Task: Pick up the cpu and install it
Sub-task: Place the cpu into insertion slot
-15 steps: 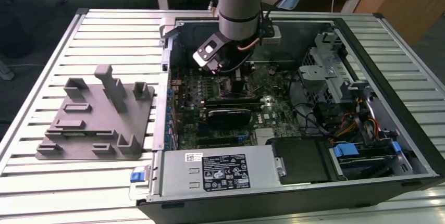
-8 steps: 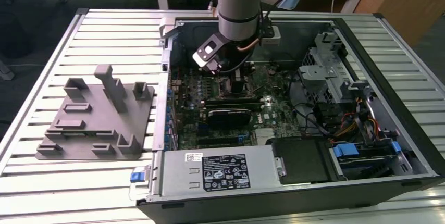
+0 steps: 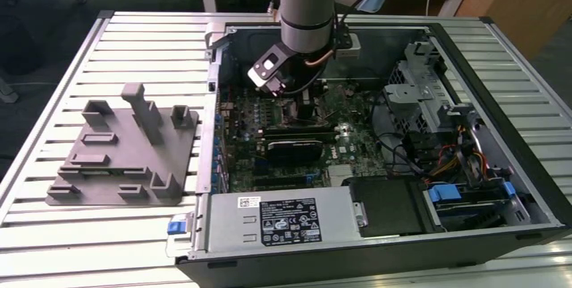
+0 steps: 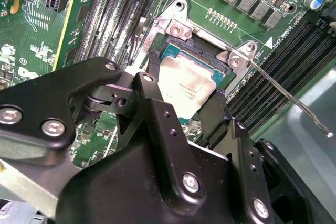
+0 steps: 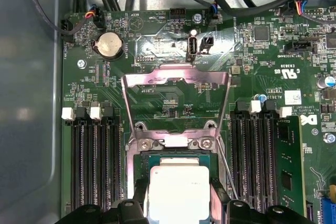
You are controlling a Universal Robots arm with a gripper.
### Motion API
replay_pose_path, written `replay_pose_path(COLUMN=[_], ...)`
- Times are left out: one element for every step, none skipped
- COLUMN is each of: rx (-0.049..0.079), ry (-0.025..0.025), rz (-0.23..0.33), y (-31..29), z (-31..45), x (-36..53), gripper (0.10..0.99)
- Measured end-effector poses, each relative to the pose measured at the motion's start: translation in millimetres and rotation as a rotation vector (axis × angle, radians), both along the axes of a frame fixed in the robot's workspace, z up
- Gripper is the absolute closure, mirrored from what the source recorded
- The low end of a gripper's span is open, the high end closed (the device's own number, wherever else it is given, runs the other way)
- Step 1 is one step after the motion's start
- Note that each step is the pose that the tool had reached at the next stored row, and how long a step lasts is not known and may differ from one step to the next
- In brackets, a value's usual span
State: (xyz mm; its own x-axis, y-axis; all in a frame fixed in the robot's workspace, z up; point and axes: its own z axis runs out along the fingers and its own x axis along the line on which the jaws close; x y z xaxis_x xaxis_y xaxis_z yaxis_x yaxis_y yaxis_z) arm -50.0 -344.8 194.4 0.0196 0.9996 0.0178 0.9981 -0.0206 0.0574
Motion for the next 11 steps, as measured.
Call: replay_pose_path(rx=[0.000, -0.001, -0.001, -0.001, -0.001, -0.001, -0.001, -0.001, 0.000, 0.000, 0.000], ry=[0.0000, 0.0000, 0.0000, 0.0000, 0.0000, 0.0001, 0.0000, 0.0000, 0.0000, -0.0001, -0.0001], rz=[0.002, 0.003, 0.004, 0.004, 0.004, 0.004, 0.005, 0.005, 0.007, 0.008, 0.009], y=[0.0, 0.0, 0.0, 0.0, 0.0, 0.0, 0.0, 0.0, 0.0, 0.0, 0.0], z=[-0.2, -0.2, -0.2, -0.2, -0.2, -0.2, -0.2, -0.3, -0.4, -0.6, -0.7], x=[0.0, -0.1, 0.0, 0.0, -0.1, -0.1, 0.0, 0.0, -0.1, -0.1, 0.0], gripper=[0.545, 0.545, 0.545, 0.545, 0.545, 0.545, 0.545, 0.545, 0.545, 0.545, 0.545])
